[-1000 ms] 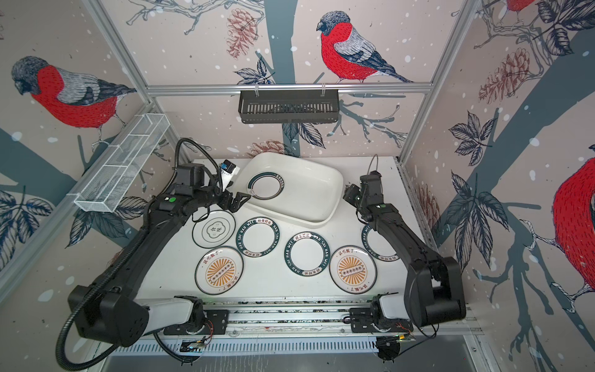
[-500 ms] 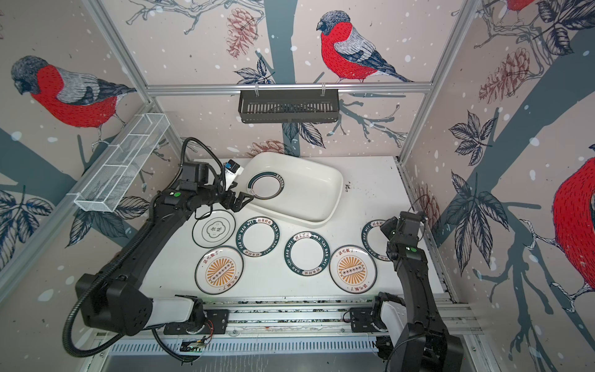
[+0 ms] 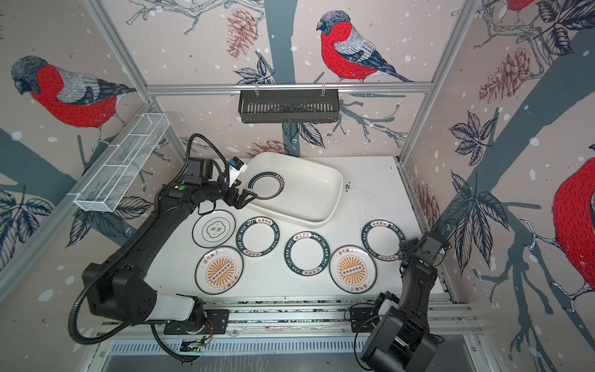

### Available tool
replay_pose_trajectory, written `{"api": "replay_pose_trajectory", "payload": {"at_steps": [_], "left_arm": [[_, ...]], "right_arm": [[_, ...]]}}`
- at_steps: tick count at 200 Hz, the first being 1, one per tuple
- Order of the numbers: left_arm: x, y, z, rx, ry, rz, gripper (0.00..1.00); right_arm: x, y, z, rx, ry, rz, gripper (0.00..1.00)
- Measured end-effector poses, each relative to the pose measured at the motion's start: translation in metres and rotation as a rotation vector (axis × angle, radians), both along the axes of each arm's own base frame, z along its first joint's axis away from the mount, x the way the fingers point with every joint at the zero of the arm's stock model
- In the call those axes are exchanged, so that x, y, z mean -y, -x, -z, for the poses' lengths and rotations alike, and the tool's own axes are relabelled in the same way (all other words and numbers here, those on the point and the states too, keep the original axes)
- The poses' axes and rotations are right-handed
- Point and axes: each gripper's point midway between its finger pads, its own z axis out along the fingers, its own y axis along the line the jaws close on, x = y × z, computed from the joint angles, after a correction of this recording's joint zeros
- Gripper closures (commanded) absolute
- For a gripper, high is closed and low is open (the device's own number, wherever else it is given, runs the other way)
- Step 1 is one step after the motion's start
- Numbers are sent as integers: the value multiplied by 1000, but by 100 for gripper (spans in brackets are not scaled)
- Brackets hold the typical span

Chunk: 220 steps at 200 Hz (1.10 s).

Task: Place the plates into the plastic bin on the countertop
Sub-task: 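Lower the right gripper onto the rim of the green-rimmed plate farthest out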

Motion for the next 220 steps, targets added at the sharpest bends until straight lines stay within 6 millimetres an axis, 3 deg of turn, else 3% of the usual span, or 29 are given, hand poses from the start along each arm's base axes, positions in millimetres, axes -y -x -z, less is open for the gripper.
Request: {"api": "replay_pose_trajectory", "payload": {"at_steps": [29,149,220], "left_arm": [[2,1,3,-11,-2,4,3],[4,8,11,-26,-7,19,3],[11,11,10,-24,-5,42,3]], "right_arm": [[-2,7,11,-7,-32,-3,45],[-37,1,43,24,-209,-125,49],[-47,-15,43,119,-244,-204,54]]}}
